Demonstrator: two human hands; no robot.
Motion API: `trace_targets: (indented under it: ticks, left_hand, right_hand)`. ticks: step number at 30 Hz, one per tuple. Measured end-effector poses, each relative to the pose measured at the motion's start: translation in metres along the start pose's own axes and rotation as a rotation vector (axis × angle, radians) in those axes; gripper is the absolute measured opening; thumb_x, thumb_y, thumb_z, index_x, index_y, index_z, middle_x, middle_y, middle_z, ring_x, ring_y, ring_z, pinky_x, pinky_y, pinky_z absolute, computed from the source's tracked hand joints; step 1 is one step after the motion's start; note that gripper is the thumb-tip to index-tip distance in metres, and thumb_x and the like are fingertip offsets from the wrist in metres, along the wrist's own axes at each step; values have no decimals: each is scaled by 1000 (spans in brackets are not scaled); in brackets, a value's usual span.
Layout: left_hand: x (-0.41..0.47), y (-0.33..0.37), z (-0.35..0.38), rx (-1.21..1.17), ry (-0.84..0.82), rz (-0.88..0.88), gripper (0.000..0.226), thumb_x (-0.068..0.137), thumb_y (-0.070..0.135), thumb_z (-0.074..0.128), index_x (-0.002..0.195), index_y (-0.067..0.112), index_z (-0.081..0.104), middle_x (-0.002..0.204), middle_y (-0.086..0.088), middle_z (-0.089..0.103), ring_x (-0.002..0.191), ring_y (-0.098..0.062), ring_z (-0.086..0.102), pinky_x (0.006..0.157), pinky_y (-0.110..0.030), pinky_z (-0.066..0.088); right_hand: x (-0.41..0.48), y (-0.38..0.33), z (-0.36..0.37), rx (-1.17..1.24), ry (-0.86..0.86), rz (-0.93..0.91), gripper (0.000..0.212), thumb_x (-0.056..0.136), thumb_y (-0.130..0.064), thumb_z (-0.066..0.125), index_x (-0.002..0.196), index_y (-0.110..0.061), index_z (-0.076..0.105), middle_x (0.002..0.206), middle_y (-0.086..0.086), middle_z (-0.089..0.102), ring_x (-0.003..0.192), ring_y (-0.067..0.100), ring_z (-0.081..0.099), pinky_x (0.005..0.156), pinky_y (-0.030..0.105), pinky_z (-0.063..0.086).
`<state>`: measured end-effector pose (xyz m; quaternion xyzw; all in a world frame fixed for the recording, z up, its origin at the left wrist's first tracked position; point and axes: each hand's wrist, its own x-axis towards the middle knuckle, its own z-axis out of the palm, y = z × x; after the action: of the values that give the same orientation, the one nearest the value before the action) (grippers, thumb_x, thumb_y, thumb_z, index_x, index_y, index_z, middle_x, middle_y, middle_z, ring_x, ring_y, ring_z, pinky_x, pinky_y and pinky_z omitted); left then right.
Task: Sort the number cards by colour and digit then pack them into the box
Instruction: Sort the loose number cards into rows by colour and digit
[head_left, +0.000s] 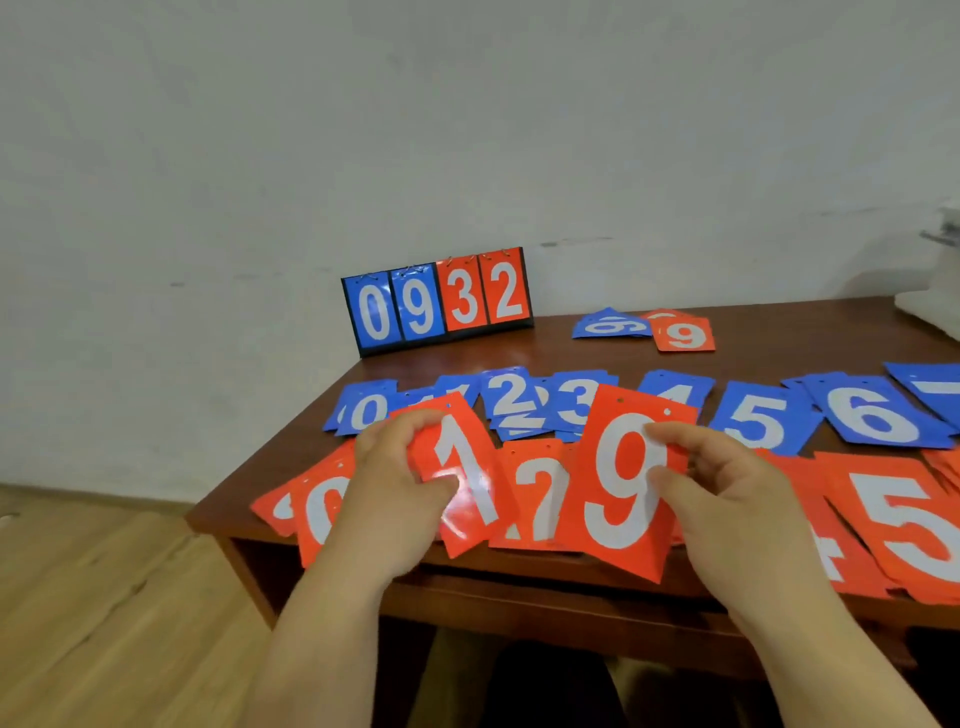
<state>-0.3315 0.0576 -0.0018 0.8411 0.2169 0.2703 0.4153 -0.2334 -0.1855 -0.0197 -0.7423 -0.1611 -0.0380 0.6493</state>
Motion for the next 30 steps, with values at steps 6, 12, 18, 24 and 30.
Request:
trace_targets:
  ticks: [6, 12, 18, 24, 30]
  left_hand:
    - [31, -26, 3, 509, -130, -57, 54, 92, 13, 62, 133, 46, 50, 164, 2, 10, 145, -25, 34, 100, -29, 44]
    - [19, -7, 16, 655, 47, 23, 46, 94, 24, 64, 133, 46, 51, 159, 5, 27, 146, -23, 24, 116, -44, 31]
    - [-23, 34, 52, -337, -227, -34, 22, 93, 25, 71, 106, 44, 71, 103, 23, 71, 90, 3, 66, 82, -24, 53]
    - [-39, 52, 89, -256, -421, 87, 33, 88, 6, 74, 100, 37, 74, 107, 18, 74, 106, -1, 67, 92, -21, 52]
    - [-36, 72, 99, -103, -354, 204, 38, 90, 14, 70, 103, 50, 69, 108, 25, 71, 107, -3, 65, 101, -40, 51]
  right_hand:
    - [7, 2, 14, -127, -54, -37, 38, 92, -13, 65, 102, -51, 68, 91, 6, 70, 80, 21, 66, 75, 42, 58]
    - [9, 4, 17, -198, -88, -42, 37, 95, -19, 63, 106, -54, 64, 95, -3, 69, 86, 13, 66, 77, 38, 58]
    - [8, 5, 5, -51, -84, -42, 38, 92, -13, 67, 105, -49, 69, 89, 8, 70, 80, 20, 68, 77, 39, 60]
    - [5, 7, -27, -13, 1, -72, 35, 88, -6, 71, 103, -38, 71, 89, 5, 66, 69, 19, 59, 65, 32, 54]
    - [8, 12, -56, 43, 66, -96, 38, 86, 0, 68, 99, -36, 72, 84, -21, 67, 61, 10, 57, 55, 19, 48]
